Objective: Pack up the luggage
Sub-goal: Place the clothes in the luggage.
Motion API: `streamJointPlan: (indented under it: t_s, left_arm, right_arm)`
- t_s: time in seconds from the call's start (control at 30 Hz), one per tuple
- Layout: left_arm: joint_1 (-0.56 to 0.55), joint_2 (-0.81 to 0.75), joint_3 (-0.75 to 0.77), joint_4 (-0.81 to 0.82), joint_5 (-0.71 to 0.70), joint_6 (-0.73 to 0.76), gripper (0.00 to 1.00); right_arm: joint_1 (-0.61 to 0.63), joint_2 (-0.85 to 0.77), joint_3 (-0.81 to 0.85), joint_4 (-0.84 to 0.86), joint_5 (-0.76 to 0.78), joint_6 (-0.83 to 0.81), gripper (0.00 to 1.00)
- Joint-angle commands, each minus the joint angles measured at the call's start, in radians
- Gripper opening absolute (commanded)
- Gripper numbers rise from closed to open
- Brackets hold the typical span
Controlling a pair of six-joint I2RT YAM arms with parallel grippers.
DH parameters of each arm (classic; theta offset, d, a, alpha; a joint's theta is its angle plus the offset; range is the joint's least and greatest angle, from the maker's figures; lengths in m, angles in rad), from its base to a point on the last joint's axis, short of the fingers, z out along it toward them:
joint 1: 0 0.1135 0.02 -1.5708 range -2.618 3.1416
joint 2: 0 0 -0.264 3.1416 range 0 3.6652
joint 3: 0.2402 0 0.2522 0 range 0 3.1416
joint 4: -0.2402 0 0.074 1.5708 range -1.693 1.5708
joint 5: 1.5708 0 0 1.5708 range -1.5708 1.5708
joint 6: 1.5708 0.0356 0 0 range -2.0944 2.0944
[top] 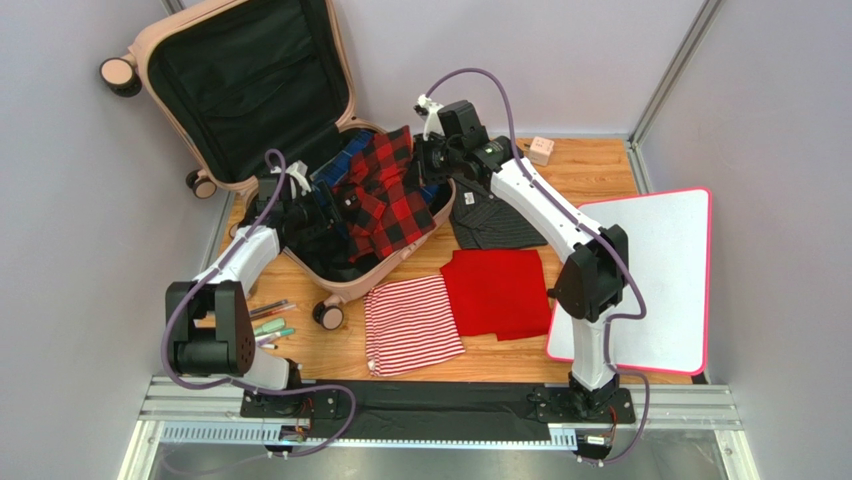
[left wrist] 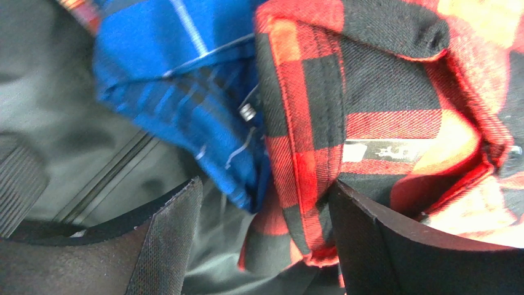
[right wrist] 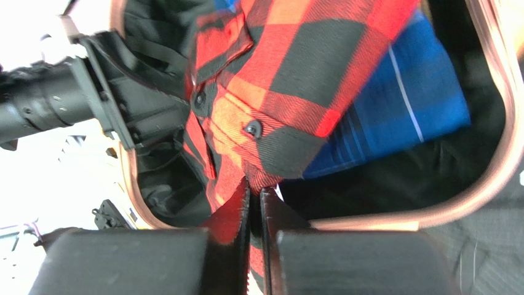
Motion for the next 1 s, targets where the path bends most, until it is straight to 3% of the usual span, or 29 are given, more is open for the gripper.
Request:
streamJointPlan:
  t_s: [0.0, 0.07, 0.1, 0.2, 0.3, 0.53, 0.97]
  left_arm:
    - [-0.006, 0.026, 0.063, 0.07, -0.003, -0.017, 0.81]
    - [-0.032, 0.048, 0.072, 0.071, -0.005, -0.014, 0.81]
    - [-0.032, 0.054, 0.075, 0.07, -0.005, -0.012, 0.81]
    - [-0.035, 0.08, 0.084, 0.059, -0.003, -0.003, 0.81]
    - [-0.037, 0.095, 0.086, 0.057, -0.005, 0.0, 0.8]
    - [-0.038, 0.111, 0.084, 0.038, -0.016, 0.02, 0.8]
    - [-0.038, 0.126, 0.069, 0.022, -0.023, 0.043, 0.64]
  right_arm:
    - [-0.005, -0.075, -0.065, -0.031, 0.096, 0.023, 0.17]
    - [-0.007, -0.077, -0.077, -0.037, 0.087, 0.012, 0.41]
    - [-0.01, -0.072, -0.076, -0.04, 0.079, 0.002, 0.67]
    - [-0.034, -0.066, -0.065, -0.037, 0.044, 0.001, 0.89]
    - [-0.08, -0.052, -0.064, -0.022, 0.003, 0.034, 0.95]
    - [-0.16, 0.056, -0.046, 0.122, -0.22, 0.089, 0.96]
    - [-0.146, 0.225, -0.004, 0.137, -0.228, 0.149, 0.93]
